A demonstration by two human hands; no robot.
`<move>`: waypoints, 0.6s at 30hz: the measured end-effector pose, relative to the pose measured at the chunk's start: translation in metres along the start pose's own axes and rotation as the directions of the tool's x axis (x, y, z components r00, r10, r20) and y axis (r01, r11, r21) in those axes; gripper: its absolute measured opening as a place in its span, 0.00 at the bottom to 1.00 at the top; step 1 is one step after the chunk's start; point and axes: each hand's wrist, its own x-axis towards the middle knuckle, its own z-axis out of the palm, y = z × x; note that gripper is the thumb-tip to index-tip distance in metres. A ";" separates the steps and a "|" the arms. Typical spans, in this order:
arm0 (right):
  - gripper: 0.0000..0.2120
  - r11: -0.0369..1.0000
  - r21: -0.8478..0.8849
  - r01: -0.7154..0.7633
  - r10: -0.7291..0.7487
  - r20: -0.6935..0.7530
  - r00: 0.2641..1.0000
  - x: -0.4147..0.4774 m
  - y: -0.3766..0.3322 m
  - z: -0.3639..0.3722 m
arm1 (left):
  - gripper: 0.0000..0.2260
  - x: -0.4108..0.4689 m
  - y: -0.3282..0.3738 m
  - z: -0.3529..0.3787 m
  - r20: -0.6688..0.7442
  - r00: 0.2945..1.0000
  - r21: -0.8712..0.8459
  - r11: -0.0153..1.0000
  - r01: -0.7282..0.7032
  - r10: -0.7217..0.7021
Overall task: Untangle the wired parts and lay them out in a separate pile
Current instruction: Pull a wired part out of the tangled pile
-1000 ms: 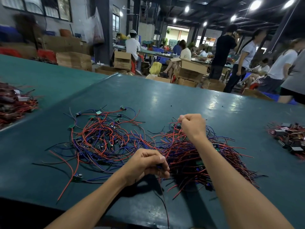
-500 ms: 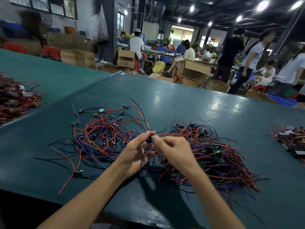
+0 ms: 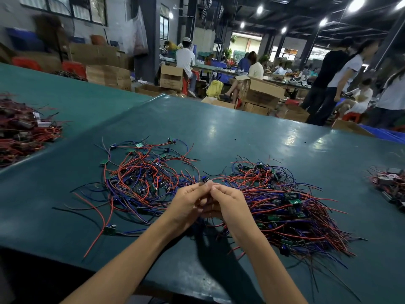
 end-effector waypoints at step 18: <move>0.17 0.915 -0.388 -0.110 0.101 -0.043 0.994 -0.002 0.009 0.003 | 0.09 0.005 -0.002 -0.005 -0.168 0.983 0.077 0.995 -0.056 0.068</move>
